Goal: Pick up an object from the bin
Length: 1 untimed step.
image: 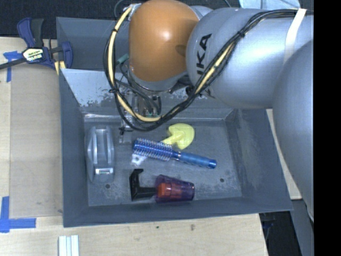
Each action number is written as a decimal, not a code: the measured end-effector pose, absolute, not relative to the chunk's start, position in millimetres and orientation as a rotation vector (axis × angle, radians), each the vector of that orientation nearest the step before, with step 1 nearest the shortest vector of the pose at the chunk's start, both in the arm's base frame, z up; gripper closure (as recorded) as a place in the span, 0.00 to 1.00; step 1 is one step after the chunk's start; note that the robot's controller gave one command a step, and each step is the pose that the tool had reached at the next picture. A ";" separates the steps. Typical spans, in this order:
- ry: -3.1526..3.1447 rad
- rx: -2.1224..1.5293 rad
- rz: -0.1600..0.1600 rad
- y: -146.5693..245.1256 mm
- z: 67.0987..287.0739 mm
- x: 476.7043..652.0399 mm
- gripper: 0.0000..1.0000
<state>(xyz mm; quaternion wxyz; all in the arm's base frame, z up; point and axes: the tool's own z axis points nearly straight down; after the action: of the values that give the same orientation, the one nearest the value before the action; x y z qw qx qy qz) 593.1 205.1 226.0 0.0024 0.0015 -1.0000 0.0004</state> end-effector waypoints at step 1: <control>-3.145 0.000 -0.002 204.1 231.3 594.5 0.00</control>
Offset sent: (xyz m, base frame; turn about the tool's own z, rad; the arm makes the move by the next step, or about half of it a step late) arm -0.0087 -0.0793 -0.1022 -0.1543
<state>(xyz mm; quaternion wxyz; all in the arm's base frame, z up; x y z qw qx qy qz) 594.5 204.1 231.3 -0.0015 0.0001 -1.0000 -0.0007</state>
